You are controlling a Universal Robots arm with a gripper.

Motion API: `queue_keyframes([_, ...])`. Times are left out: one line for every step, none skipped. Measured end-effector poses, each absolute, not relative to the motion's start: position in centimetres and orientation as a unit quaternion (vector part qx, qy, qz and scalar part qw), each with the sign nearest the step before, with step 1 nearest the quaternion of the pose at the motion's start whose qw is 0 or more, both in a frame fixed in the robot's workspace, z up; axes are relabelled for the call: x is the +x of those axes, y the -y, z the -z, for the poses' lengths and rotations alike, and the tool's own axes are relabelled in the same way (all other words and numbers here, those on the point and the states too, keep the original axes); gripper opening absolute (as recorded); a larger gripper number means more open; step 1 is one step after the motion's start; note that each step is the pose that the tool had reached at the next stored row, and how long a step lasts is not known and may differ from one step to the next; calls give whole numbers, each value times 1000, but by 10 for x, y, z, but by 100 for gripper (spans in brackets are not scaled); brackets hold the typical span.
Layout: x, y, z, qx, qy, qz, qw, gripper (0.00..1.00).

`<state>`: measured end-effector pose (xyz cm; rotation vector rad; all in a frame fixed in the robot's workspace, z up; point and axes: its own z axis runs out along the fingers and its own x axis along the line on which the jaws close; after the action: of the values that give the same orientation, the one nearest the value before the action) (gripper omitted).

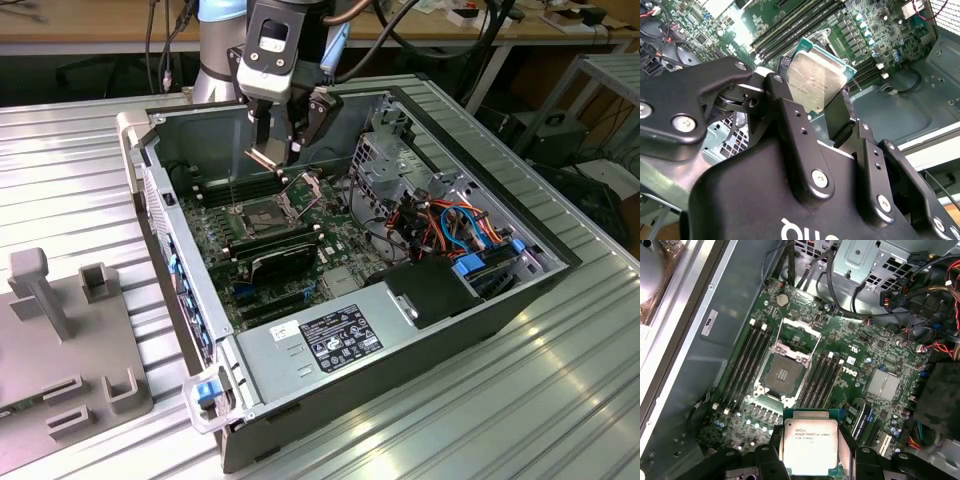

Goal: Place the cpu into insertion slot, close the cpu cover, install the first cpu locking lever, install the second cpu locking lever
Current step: 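Place the cpu into insertion slot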

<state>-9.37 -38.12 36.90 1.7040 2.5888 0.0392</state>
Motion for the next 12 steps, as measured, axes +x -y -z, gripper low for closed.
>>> queue_keyframes([-94, 381, -369, 550, -835, -13, 21, 53])
queue_keyframes([-94, 381, -369, 551, -834, -13, 21, 53])
queue_keyframes([-94, 381, -369, 551, -834, -13, 21, 53])
queue_keyframes([-94, 381, -369, 551, -834, -13, 21, 53])
queue_keyframes([-94, 381, -369, 551, -834, -13, 21, 53])
queue_keyframes([-94, 381, -369, 551, -834, -13, 21, 53])
queue_keyframes([-94, 381, -369, 551, -834, -13, 21, 53])
queue_keyframes([-94, 381, -369, 551, -834, -13, 21, 53])
queue_keyframes([-94, 381, -369, 551, -834, -13, 21, 53])
queue_keyframes([-94, 381, -369, 551, -834, -13, 21, 53])
queue_keyframes([-94, 381, -369, 551, -834, -13, 21, 53])
queue_keyframes([-94, 381, -369, 551, -834, -13, 21, 53])
